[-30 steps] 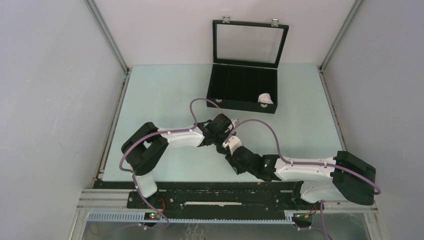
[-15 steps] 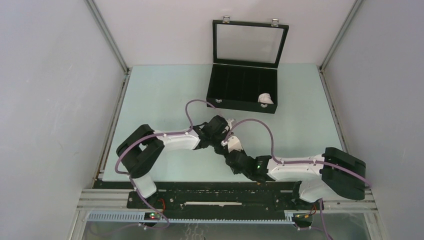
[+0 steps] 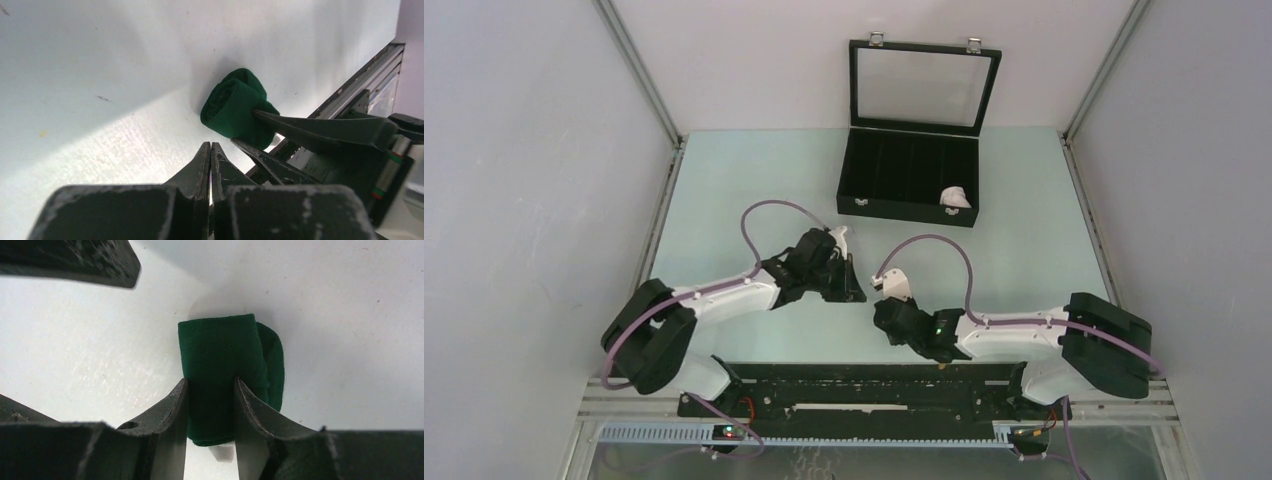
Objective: Roll the socks
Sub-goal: Roll a pair of socks at the center of the board.
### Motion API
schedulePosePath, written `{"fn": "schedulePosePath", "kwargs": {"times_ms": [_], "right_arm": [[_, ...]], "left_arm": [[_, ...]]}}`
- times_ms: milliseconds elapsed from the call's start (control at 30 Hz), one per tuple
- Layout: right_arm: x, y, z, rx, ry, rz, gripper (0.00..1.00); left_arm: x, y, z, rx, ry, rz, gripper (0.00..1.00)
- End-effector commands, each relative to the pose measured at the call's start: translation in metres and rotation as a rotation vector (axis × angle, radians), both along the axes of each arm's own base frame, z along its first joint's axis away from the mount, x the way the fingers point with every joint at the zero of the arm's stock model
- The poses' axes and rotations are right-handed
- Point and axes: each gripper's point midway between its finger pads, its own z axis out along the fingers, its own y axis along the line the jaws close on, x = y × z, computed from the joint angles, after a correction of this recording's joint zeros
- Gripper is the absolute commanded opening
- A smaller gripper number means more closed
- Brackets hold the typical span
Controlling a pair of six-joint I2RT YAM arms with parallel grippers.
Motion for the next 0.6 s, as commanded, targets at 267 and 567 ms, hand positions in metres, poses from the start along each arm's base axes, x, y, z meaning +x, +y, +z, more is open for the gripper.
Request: {"fn": "schedulePosePath", "kwargs": {"times_ms": [267,567], "right_arm": [[-0.04,0.018,-0.016,0.125,0.254,0.169,0.0],[-0.048,0.06,0.003,0.318,0.317,0.351,0.0]], "left_arm": [[0.011,0.023,0.031,-0.026,-0.104,0.085,0.05],[0.009,0.046,0.039,-0.013,-0.136,0.134,0.05]]}}
